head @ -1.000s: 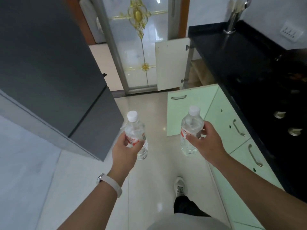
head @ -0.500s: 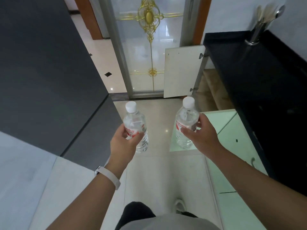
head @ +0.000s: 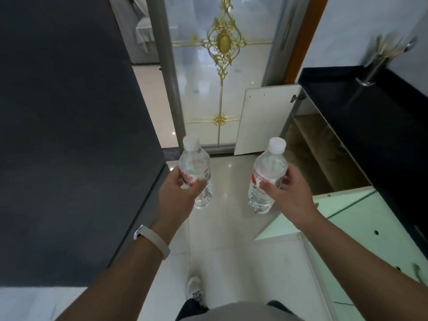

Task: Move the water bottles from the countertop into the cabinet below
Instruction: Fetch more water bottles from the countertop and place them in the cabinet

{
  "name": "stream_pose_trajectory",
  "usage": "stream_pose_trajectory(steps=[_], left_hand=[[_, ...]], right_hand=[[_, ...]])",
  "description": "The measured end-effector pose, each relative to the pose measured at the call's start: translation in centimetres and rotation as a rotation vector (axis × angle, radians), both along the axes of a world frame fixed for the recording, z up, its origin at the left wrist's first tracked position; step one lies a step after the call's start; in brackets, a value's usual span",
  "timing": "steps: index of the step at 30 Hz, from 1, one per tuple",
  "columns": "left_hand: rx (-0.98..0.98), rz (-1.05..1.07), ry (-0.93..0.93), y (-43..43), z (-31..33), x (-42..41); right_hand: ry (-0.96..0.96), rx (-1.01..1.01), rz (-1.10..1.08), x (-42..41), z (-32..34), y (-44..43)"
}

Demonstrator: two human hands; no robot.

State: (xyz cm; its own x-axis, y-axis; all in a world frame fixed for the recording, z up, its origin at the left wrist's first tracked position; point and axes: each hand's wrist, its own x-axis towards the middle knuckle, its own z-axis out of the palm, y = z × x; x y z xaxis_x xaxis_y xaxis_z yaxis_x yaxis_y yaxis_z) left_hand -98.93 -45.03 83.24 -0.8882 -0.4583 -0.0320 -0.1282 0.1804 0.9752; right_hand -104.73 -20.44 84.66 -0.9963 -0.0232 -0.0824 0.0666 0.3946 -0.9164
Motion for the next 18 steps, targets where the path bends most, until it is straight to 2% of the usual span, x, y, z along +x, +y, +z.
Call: stream_pose_trajectory(steps=[6, 11, 18], left_hand=[[0.074, -0.061, -0.003, -4.7, -0.3, -5.2], [0.137, -0.101, -0.022, -5.2, -1.4, -9.7], [0.110, -0.164, -0.074, -5.1, -2.3, -17.8]], right_hand=[[0.038, -0.011, -0.053, -2.9, 1.1, -4.1], [0.057, 0.004, -0.096, -6.2, 0.7, -4.7], [-0.031, -0.045, -0.138, -13.4, -2.7, -4.3]])
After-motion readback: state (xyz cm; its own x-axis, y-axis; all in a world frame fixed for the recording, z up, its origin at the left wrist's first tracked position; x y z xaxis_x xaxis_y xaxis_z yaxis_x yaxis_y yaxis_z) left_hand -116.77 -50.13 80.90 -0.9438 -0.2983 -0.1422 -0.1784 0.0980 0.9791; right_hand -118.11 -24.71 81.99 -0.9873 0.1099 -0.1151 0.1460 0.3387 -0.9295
